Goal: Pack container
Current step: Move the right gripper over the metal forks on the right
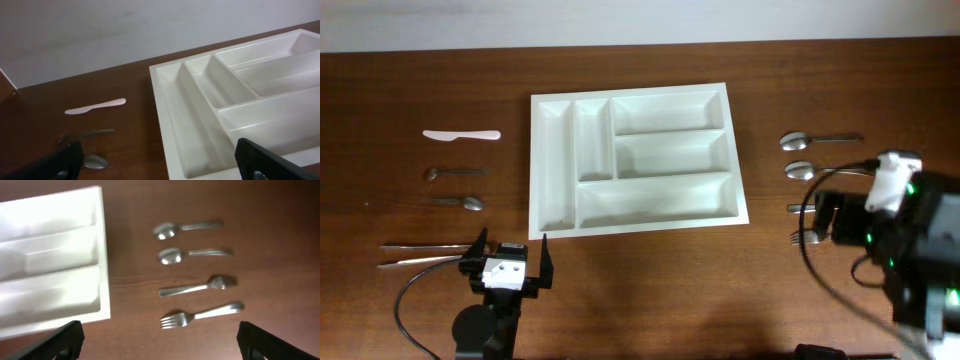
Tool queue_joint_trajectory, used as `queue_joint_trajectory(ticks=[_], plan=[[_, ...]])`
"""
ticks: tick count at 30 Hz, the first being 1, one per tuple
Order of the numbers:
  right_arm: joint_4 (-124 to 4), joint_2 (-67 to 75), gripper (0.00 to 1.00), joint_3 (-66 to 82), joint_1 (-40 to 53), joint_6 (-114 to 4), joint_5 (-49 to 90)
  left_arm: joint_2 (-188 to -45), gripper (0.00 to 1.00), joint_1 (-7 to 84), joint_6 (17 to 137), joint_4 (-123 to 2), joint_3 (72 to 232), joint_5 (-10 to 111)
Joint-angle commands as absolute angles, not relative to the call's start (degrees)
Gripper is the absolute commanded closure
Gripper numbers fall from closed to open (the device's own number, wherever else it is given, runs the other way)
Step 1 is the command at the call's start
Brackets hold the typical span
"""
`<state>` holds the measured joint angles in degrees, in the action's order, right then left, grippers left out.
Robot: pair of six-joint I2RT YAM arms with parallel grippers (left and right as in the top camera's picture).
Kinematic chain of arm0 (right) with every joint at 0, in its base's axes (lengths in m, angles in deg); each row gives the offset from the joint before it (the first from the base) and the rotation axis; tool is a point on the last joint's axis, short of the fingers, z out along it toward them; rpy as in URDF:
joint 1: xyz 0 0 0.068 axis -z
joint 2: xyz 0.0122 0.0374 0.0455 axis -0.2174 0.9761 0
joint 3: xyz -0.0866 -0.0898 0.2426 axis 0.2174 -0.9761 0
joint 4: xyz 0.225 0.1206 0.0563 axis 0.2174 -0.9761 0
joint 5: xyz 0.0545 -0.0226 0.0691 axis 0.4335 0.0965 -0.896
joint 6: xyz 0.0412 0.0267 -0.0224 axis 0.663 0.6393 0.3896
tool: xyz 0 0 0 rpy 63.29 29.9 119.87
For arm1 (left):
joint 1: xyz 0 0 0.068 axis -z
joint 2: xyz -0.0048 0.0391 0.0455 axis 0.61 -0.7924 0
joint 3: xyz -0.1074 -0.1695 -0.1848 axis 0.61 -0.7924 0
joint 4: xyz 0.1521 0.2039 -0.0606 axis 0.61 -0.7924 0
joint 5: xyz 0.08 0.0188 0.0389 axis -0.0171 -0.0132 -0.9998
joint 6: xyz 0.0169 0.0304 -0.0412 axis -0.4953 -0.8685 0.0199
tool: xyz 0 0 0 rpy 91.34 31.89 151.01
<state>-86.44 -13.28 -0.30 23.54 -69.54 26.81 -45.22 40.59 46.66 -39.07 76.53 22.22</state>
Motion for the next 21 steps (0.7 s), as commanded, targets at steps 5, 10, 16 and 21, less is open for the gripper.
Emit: queue_joint_trajectory(ticks=[5,10,16,21], plan=[[-91.8,2.8,0.01,0.4,29.0,-33.9,44.9,-44.7,0.01,40.5,45.9,-39.0,75.9,21.8],[-91.7,12.2,0.01,0.4,34.7,-33.6,39.6,-44.7,0.01,40.5,45.9,-39.0,75.9,21.8],[-86.4,18.2,0.01,0.4,39.7,-33.7,28.0,-44.7,0.01,40.5,45.9,-39.0,75.9,21.8],[-83.6,20.7,0.01,0.4,39.8,-33.7,26.0,-44.7,0.01,40.5,45.9,-39.0,75.9,21.8]])
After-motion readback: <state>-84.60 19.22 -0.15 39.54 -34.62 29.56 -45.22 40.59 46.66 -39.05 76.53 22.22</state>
